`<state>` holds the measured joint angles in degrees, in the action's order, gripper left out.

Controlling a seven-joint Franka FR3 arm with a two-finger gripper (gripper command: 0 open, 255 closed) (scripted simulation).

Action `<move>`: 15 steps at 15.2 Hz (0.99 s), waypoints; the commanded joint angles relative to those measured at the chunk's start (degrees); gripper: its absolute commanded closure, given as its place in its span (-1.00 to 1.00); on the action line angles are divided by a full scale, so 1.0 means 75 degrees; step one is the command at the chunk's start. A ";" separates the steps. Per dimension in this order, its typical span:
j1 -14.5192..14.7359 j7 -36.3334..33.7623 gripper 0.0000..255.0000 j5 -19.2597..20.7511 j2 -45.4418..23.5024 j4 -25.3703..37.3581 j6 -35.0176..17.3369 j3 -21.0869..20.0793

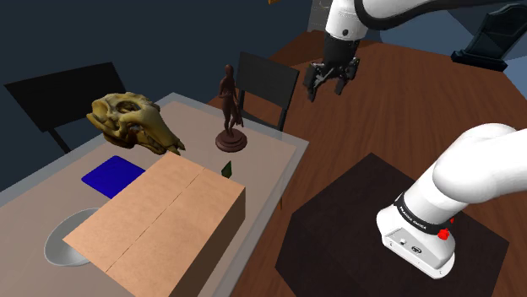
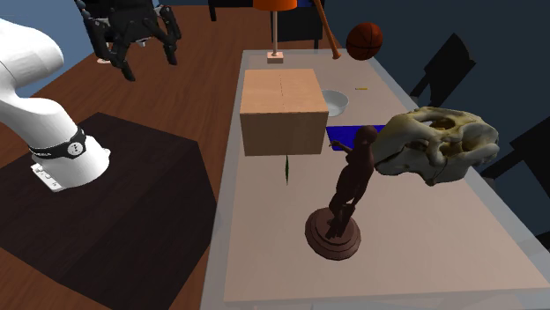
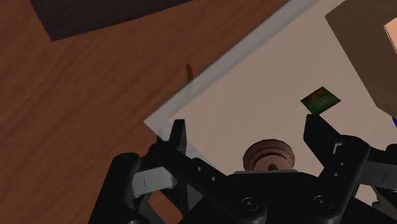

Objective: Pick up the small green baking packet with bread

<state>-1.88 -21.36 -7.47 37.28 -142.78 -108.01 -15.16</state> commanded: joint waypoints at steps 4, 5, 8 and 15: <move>-0.0158 -0.1508 -1.00 -0.0246 -0.1061 0.0001 -0.1006 -0.0863; -0.0211 -0.1812 -1.00 -0.0254 -0.1325 0.0048 -0.1209 -0.1037; -0.0397 -0.2764 -1.00 -0.0167 -0.2191 0.0262 -0.1805 -0.1545; -0.0810 -0.5354 -1.00 0.0911 -0.4599 0.1173 -0.2964 -0.2451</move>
<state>-7.55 -57.88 -2.58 6.20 -134.98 -128.42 -32.63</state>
